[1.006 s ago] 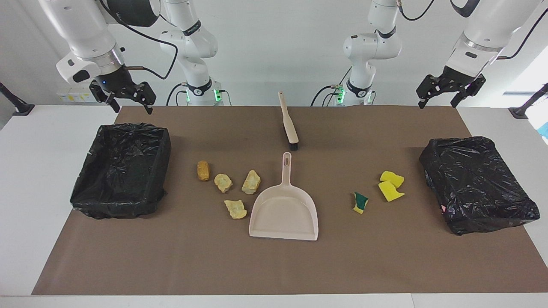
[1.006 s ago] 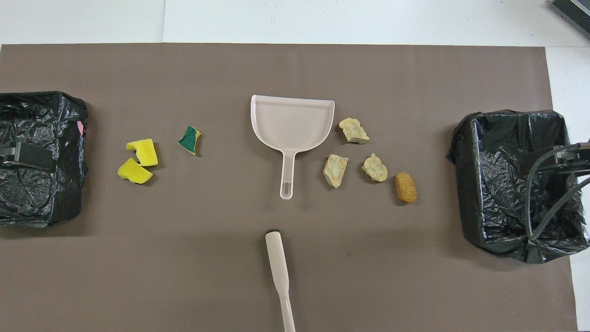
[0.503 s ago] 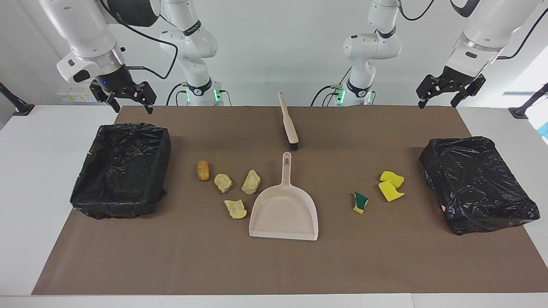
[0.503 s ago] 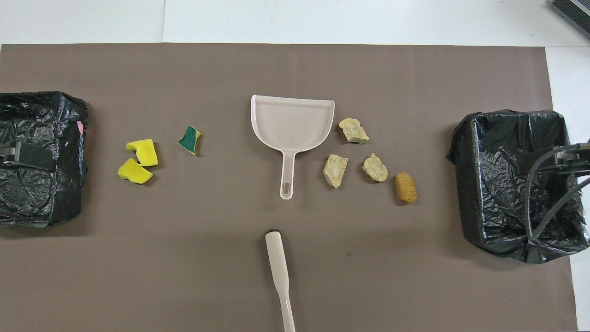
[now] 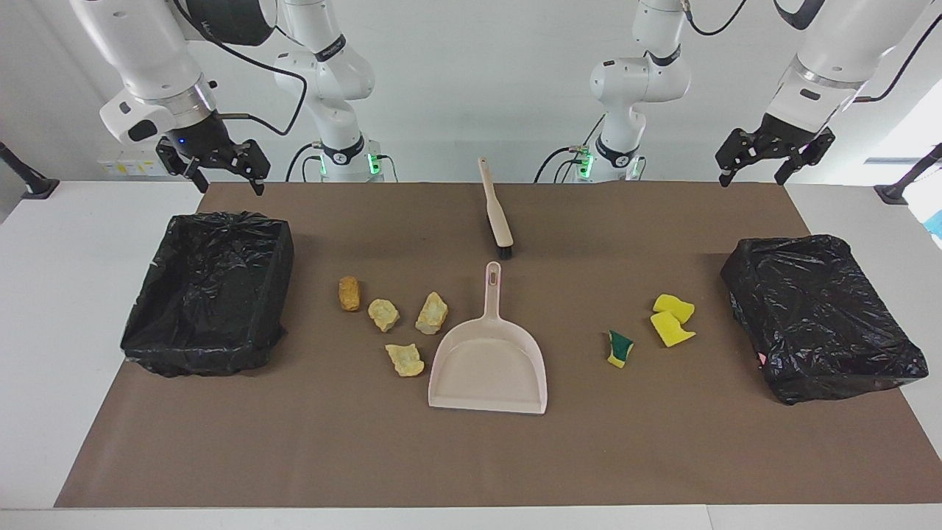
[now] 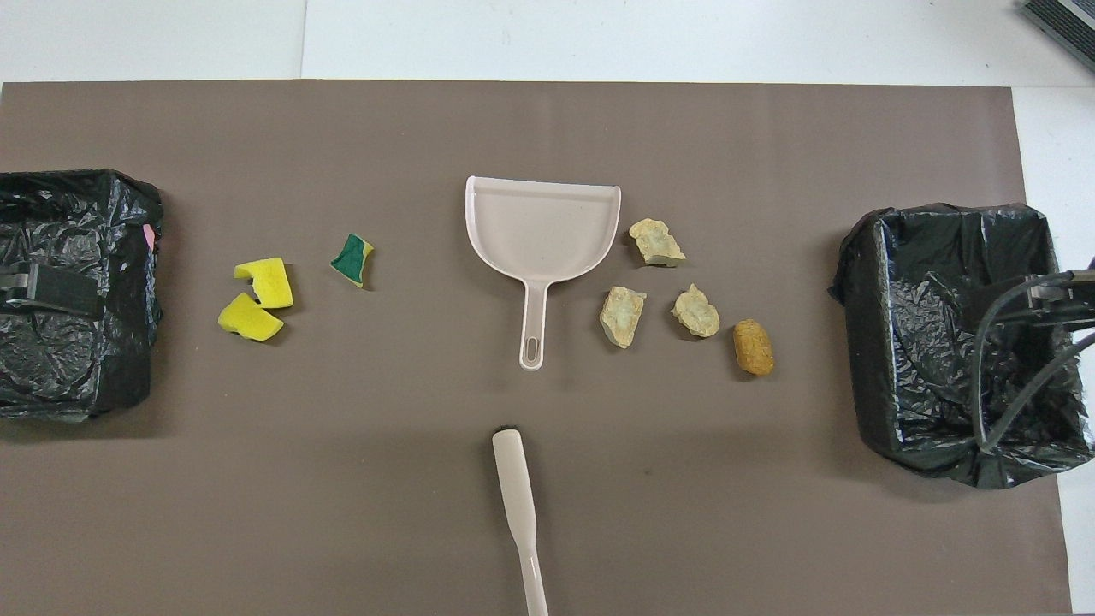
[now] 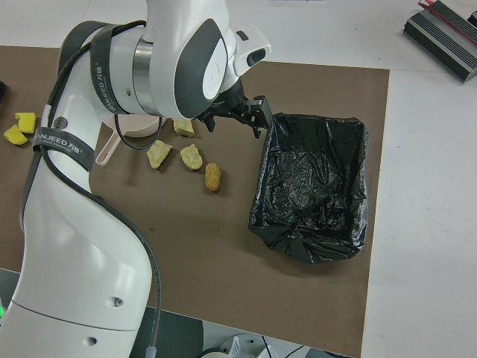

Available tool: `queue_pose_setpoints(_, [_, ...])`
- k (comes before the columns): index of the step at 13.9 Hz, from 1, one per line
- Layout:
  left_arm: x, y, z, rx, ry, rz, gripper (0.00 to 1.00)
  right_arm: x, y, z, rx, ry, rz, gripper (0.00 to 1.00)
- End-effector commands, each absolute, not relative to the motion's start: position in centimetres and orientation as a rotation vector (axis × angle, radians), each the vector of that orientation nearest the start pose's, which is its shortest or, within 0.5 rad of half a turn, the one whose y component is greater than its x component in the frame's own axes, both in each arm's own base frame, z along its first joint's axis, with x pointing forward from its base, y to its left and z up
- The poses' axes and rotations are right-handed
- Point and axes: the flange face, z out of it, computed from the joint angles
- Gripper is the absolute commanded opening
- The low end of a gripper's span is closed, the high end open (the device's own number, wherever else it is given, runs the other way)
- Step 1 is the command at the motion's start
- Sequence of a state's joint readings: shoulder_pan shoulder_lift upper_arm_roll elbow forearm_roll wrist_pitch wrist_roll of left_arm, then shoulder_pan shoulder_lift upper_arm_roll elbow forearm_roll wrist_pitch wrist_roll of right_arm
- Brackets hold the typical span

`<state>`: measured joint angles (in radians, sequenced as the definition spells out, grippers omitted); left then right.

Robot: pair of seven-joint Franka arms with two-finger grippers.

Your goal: Sweep and dump trash in bin

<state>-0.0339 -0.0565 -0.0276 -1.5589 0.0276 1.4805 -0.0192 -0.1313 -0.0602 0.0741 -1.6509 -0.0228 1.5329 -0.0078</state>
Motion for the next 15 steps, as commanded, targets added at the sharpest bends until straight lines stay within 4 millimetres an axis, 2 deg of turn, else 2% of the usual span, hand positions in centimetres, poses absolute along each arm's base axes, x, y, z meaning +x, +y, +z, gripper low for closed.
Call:
queue_pose_setpoints(1, [52.36,-2.82,65.74,-3.098,0.073,0.026,1.00,51.73,-2.76,61.58,-3.143,0.095,0.114,1.00])
queue_pose_setpoints(15, [52.36,-2.80,65.74,-3.097,0.075,0.026,1.00,51.70,-2.48,61.59,-3.119,0.094,0.112,1.00])
